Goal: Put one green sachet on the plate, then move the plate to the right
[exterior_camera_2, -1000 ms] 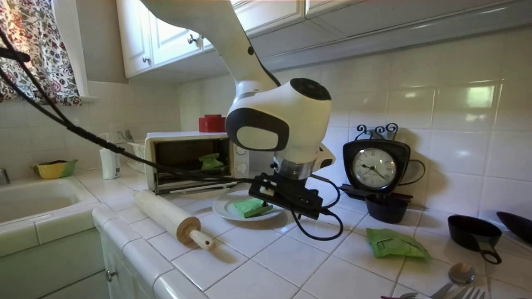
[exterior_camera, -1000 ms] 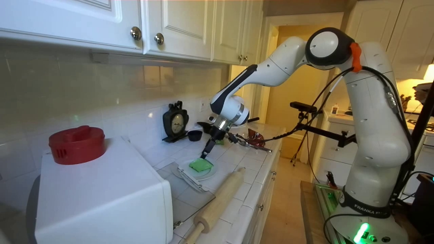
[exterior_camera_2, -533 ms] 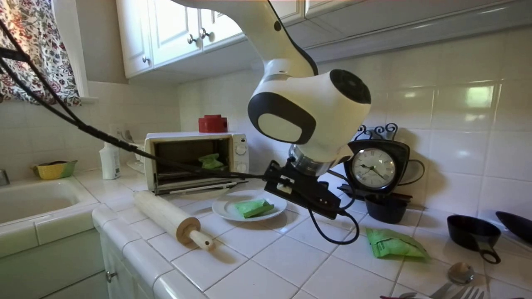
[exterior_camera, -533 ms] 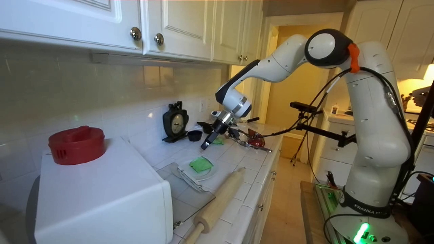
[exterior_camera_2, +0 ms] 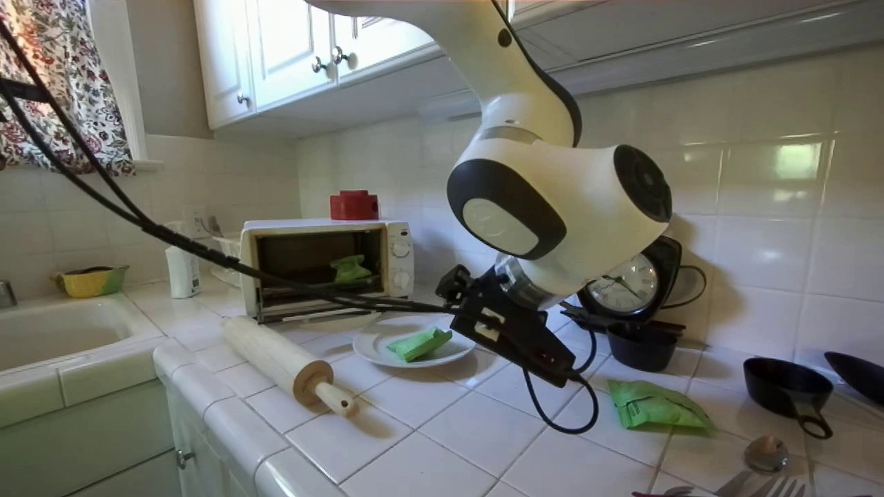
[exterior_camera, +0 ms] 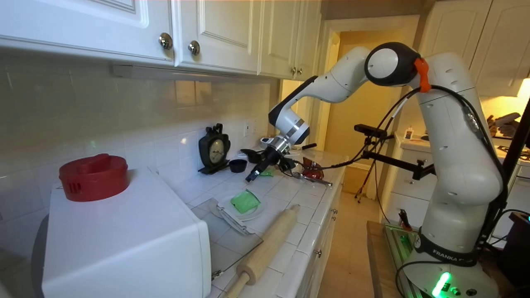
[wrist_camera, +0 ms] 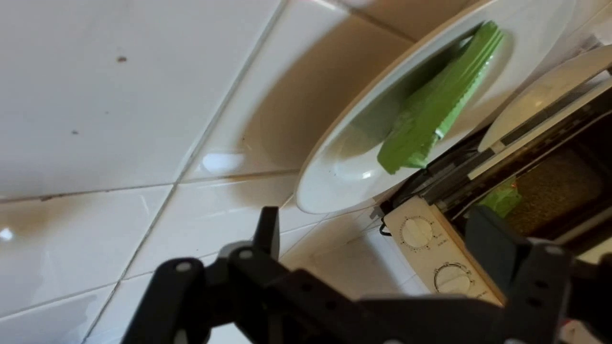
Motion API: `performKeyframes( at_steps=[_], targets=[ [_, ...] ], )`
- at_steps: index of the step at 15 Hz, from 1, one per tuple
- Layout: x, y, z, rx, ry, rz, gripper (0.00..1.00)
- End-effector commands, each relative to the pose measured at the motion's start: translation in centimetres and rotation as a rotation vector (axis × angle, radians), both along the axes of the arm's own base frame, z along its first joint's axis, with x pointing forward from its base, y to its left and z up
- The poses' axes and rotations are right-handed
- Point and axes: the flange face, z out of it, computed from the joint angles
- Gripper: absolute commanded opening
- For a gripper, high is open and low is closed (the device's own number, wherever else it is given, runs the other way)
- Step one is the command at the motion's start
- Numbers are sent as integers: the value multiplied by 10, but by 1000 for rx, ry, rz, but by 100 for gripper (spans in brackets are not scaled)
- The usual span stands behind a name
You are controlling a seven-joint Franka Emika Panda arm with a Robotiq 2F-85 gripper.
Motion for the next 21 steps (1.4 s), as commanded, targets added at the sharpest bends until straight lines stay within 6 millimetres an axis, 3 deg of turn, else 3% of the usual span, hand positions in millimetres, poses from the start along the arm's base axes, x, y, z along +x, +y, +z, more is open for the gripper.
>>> performKeyframes(
  at_steps=[1, 3, 9, 16, 21],
  targets=[
    [3, -8, -16, 90, 37, 42, 100],
    [-4, -15, -17, 127, 72, 69, 100],
    [-15, -42, 13, 145, 272, 57, 100],
    [1, -40, 32, 155, 442, 89, 100],
    [23, -42, 20, 156, 421, 84, 100]
  ],
)
